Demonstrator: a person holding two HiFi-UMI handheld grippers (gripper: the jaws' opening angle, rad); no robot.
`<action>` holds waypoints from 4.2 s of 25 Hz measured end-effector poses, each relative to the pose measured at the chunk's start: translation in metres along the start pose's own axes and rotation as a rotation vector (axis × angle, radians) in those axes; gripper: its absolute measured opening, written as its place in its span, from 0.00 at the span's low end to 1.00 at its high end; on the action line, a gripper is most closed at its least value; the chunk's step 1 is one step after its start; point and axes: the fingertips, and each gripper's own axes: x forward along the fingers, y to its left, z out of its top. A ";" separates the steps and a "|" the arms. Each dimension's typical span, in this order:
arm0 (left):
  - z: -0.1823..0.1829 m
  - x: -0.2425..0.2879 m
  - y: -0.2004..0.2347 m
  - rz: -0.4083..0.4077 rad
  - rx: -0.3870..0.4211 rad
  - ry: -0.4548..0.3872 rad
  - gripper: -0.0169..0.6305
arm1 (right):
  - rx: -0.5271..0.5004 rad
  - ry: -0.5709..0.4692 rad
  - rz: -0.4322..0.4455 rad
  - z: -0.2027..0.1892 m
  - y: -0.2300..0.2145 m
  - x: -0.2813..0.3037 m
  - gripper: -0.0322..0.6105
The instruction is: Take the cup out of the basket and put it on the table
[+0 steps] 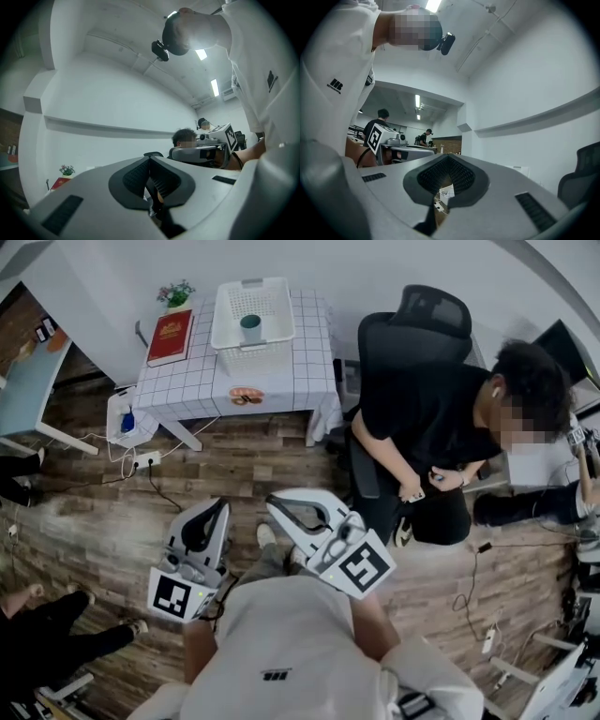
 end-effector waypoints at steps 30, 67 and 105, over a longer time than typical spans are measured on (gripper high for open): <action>-0.024 0.059 0.143 -0.076 -0.046 0.009 0.04 | -0.024 0.081 -0.087 -0.029 -0.089 0.127 0.07; -0.044 0.243 0.262 0.002 -0.028 0.038 0.04 | 0.016 0.037 -0.019 -0.045 -0.295 0.218 0.07; -0.080 0.356 0.417 -0.155 -0.077 0.047 0.04 | -0.009 0.125 -0.174 -0.086 -0.426 0.338 0.07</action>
